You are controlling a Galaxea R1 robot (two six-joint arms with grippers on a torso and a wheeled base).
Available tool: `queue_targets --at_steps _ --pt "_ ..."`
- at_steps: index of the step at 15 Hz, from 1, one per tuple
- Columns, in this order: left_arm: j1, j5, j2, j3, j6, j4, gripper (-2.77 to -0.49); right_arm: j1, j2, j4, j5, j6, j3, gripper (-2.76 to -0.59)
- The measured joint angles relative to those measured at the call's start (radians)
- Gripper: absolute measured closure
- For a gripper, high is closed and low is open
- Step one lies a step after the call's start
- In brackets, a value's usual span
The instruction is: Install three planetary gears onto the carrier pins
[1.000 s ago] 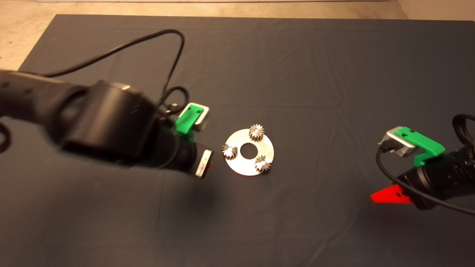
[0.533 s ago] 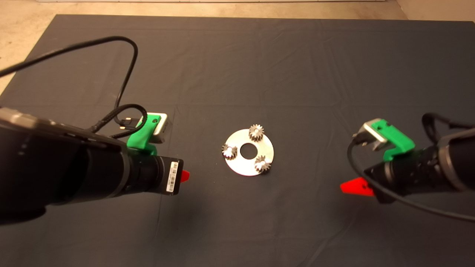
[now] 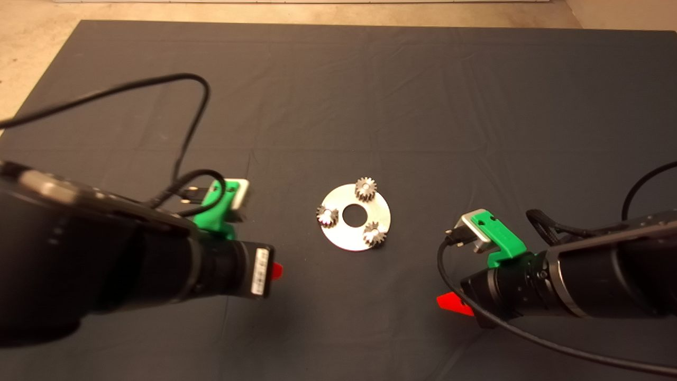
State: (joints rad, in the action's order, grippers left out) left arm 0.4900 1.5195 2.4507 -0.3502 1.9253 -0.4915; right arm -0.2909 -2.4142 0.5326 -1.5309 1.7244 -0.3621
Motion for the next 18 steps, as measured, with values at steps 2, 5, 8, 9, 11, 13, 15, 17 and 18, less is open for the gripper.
queue_targets --at_steps 2,5,8,9,11,13,15,17,18 --pt "-0.005 0.002 0.012 0.001 0.020 0.002 -1.46 0.009 -0.008 0.003 0.000 0.022 0.005 -1.76" --pt "-0.019 0.008 0.016 0.001 0.031 0.009 -1.46 0.011 -0.030 0.008 0.004 0.038 0.006 -1.76" --pt "-0.019 0.007 0.029 0.001 0.035 0.009 -1.46 0.012 -0.029 0.010 0.000 0.044 0.006 -1.76" --pt "-0.019 0.006 0.029 0.001 0.041 0.010 -1.46 0.016 -0.030 0.010 -0.001 0.046 0.006 -1.76" --pt "-0.030 0.007 0.029 0.001 0.042 0.010 -1.46 0.016 -0.030 0.011 0.000 0.047 0.006 -1.76" --pt "-0.037 0.007 0.030 0.001 0.042 0.010 -1.46 0.017 -0.029 0.011 0.000 0.047 0.006 -1.76" --pt "-0.043 0.007 0.032 0.001 0.043 0.010 -1.46 0.017 -0.029 0.011 0.001 0.047 0.006 -1.76" --pt "-0.052 0.006 0.032 0.001 0.045 0.010 -1.46 0.017 -0.028 0.011 0.000 0.047 0.006 -1.76" --pt "-0.055 0.007 0.032 0.001 0.045 0.010 -1.46 0.017 -0.025 0.011 -0.001 0.047 0.006 -1.76"
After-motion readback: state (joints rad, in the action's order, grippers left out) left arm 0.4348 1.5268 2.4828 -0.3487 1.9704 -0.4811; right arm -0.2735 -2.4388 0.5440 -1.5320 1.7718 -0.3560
